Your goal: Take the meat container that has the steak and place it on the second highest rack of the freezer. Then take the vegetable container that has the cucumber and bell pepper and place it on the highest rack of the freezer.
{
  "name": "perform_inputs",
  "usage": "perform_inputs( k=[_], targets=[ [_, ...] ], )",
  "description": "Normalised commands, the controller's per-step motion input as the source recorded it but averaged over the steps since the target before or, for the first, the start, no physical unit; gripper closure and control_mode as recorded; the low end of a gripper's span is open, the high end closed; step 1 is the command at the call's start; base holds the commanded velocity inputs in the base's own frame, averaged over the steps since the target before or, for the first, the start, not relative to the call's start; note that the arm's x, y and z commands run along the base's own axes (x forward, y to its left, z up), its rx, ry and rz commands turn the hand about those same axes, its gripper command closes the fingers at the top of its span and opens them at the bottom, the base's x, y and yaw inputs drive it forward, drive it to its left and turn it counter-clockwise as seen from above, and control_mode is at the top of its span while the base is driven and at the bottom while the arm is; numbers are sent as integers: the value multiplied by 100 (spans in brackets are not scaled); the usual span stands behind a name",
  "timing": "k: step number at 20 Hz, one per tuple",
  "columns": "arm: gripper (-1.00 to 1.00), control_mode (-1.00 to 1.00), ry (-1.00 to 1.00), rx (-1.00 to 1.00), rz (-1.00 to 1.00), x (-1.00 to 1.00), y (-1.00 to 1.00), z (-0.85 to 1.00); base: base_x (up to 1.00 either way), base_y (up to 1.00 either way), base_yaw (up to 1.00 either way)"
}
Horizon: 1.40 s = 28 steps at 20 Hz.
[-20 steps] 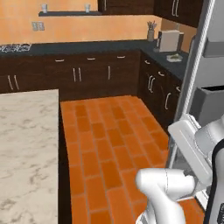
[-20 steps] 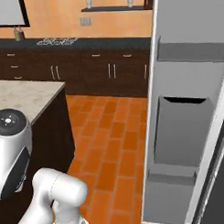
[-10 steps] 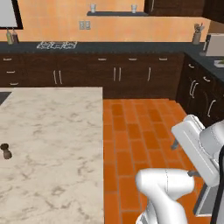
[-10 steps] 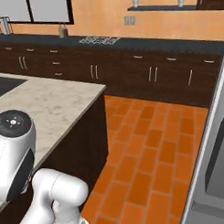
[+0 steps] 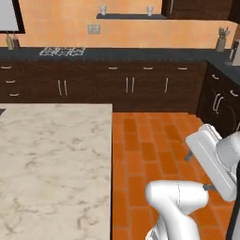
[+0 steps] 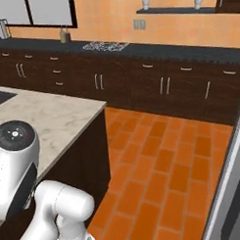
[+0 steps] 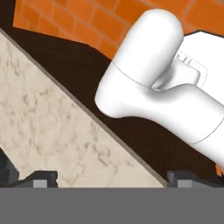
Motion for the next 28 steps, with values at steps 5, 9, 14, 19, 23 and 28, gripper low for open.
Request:
perform_inputs(
  k=[5, 9, 14, 19, 23, 28],
  targets=[
    [-100, 100, 0, 0, 0, 0, 0, 0, 100, -14, 2],
    [-100, 100, 0, 0, 0, 0, 0, 0, 100, -21, -2],
    [-100, 100, 0, 0, 0, 0, 0, 0, 100, -11, -24],
    [-100, 100, 0, 0, 0, 0, 0, 0, 100, -2, -42],
    [-100, 100, 0, 0, 0, 0, 0, 0, 100, -1, -47],
    [-100, 100, 0, 0, 0, 0, 0, 0, 100, 0, -51]
  ],
)
